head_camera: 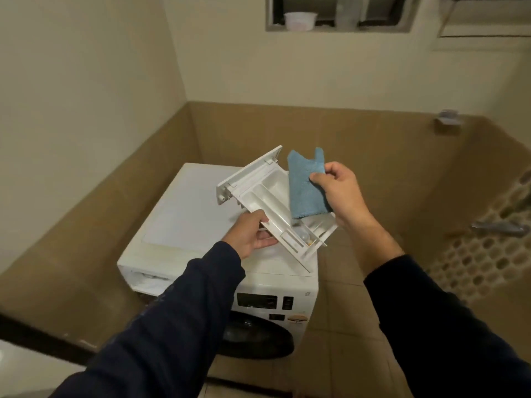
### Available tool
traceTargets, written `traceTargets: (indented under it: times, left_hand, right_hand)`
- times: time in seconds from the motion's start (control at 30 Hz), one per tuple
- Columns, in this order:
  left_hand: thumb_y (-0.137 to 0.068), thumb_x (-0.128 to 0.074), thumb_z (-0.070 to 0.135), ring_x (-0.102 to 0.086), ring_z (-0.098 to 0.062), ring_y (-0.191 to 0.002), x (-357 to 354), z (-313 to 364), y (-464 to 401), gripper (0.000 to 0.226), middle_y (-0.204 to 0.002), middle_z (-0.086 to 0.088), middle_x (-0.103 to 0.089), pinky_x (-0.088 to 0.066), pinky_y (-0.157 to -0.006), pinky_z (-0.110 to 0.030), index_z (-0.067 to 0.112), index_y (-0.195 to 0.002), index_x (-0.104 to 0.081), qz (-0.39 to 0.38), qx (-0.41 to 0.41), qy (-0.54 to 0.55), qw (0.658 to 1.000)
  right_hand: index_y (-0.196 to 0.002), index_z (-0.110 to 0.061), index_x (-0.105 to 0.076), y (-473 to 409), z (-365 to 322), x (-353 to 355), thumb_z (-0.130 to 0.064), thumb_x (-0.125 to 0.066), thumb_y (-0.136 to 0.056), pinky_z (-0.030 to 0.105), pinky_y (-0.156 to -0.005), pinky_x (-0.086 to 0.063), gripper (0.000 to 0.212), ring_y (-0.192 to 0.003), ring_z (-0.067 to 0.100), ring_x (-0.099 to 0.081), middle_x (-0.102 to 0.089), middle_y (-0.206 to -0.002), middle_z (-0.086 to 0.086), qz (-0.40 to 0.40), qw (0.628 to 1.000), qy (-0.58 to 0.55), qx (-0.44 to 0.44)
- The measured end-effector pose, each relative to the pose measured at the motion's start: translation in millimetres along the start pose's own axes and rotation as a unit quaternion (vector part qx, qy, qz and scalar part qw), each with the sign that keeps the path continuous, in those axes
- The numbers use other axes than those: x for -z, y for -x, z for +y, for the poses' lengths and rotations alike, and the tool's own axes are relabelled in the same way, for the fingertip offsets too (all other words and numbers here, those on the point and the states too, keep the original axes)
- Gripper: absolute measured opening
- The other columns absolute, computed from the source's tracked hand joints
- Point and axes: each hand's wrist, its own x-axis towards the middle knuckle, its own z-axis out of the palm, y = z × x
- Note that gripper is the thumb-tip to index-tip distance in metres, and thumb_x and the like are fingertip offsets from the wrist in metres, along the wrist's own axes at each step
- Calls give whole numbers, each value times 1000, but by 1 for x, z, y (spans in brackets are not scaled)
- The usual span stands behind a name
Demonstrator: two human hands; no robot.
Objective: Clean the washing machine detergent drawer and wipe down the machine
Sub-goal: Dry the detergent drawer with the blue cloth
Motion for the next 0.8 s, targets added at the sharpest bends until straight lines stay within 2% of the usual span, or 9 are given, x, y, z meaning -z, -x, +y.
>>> traceTargets:
  times: [0.1,0.23,0.33,0.53,0.63,0.7,0.8]
  left_hand:
    - [-91,-43,3,-65,-22,-77,30,9,-19,24,-91,-7,-62,-60,-73,-38,12,-109,-55,52,11,-26,998]
    - [-91,-41,2,-62,-21,-75,69,20,-38,25,-90,-6,-60,-58,-69,-36,15,-108,-53,102,34,-47,993]
    - [-90,-41,2,-64,-22,-77,95,28,-54,27,-91,-7,-62,-58,-70,-36,13,-110,-55,109,54,-54,991]
    - [-92,-45,4,-65,-25,-77,156,44,-99,29,-97,-12,-64,-56,-62,-34,14,-117,-54,82,114,-105,985]
    - [-91,-47,4,-63,-24,-72,187,57,-123,25,-90,-10,-62,-55,-61,-33,16,-111,-56,45,133,-159,977]
    - [-91,-48,5,-59,-23,-69,205,66,-138,23,-87,-9,-59,-53,-61,-31,17,-108,-57,21,144,-191,971]
    - [-91,-46,7,-55,-21,-67,221,73,-156,24,-89,-8,-55,-51,-59,-28,17,-109,-57,-16,148,-233,961]
  right_hand:
    - [-94,-6,-58,-31,7,-31,-9,-64,-90,34,-67,-56,8,-80,17,-68,-68,-88,8,-40,999,-5,-16]
    - [-94,-5,-56,-62,16,-67,-6,-63,-92,21,-54,-52,7,-70,10,-67,-67,-82,3,-69,997,4,-30]
    - [-94,-6,-56,-77,26,-90,-8,-64,-91,20,-52,-50,8,-72,11,-65,-65,-84,2,-79,996,21,-39]
    - [-103,-14,-57,-101,48,-149,-22,-60,-96,33,-83,-54,11,-96,20,-62,-63,-109,4,-86,986,121,-72]
    - [-94,-12,-56,-107,53,-172,-16,-62,-93,32,-72,-48,7,-88,20,-59,-63,-98,6,-47,988,124,-82]
    - [-84,-15,-53,-109,55,-187,-11,-64,-89,27,-62,-44,13,-81,20,-57,-60,-86,4,-13,990,114,-88]
    - [-89,-12,-51,-109,56,-202,-8,-65,-89,18,-54,-44,14,-78,16,-59,-60,-87,3,22,988,118,-97]
